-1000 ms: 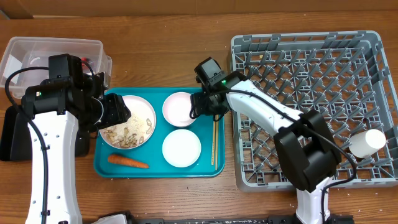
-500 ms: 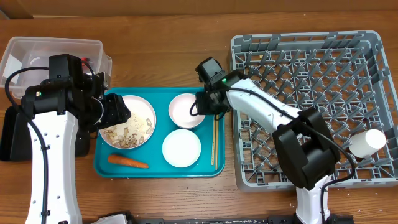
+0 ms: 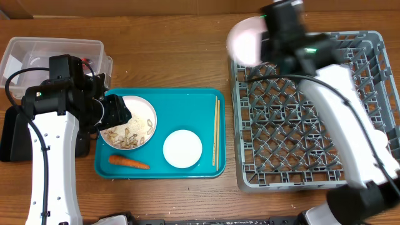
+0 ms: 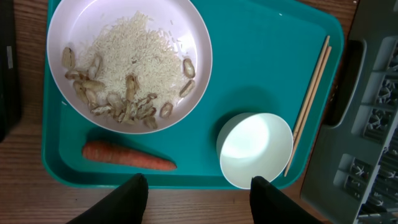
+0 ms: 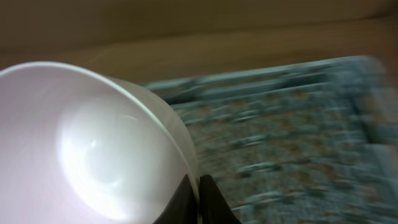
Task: Sort waste into correct bins and load items into the dishwasher
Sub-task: 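Carry the white bowl into the rack's upper right area and release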
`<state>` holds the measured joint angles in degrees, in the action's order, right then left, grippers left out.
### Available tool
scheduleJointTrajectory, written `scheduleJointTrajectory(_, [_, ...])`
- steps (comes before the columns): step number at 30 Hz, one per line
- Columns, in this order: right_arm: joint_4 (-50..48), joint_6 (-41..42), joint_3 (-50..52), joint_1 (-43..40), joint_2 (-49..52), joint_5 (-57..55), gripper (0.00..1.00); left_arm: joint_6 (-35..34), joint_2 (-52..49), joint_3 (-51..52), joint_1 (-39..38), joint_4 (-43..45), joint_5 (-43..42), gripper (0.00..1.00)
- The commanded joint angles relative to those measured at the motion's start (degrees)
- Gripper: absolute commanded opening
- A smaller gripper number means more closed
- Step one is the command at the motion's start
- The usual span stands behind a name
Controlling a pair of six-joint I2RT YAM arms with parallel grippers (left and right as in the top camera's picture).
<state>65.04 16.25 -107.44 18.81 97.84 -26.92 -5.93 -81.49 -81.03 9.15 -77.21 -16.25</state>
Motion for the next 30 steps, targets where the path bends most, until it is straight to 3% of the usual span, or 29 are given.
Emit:
scheduleJointTrajectory(1, [2.2, 4.9, 0.5, -6.8, 0.2, -30.4, 0.04, -0.5, 0.2, -0.4, 0.2, -0.1, 0.1, 0.55])
scheduleJointTrajectory(3, [1.9, 7.3, 1.3, -11.0, 0.6, -37.0, 0.04, -0.9, 0.2, -0.4, 0.2, -0.2, 0.1, 0.55])
scheduleJointTrajectory(8, [1.0, 7.4, 2.3, -21.3, 3.8, -39.4, 0.04, -0.9, 0.2, -0.4, 0.2, -0.3, 0.2, 0.55])
scheduleJointTrajectory(16, [-3.0, 7.6, 5.1, -29.8, 12.3, -41.6, 0.04, -0.9, 0.2, -0.4, 0.2, -0.4, 0.1, 0.55])
scheduleJointTrajectory(24, [-2.5, 7.9, 5.1, -27.6, 22.2, -37.7, 0.04, -0.9, 0.2, -0.4, 0.2, -0.3, 0.1, 0.55])
scheduleJointTrajectory(30, [-0.1, 9.5, 5.1, -24.4, 23.5, -30.6, 0.04, -0.9, 0.2, -0.4, 0.2, -0.3, 0.1, 0.56])
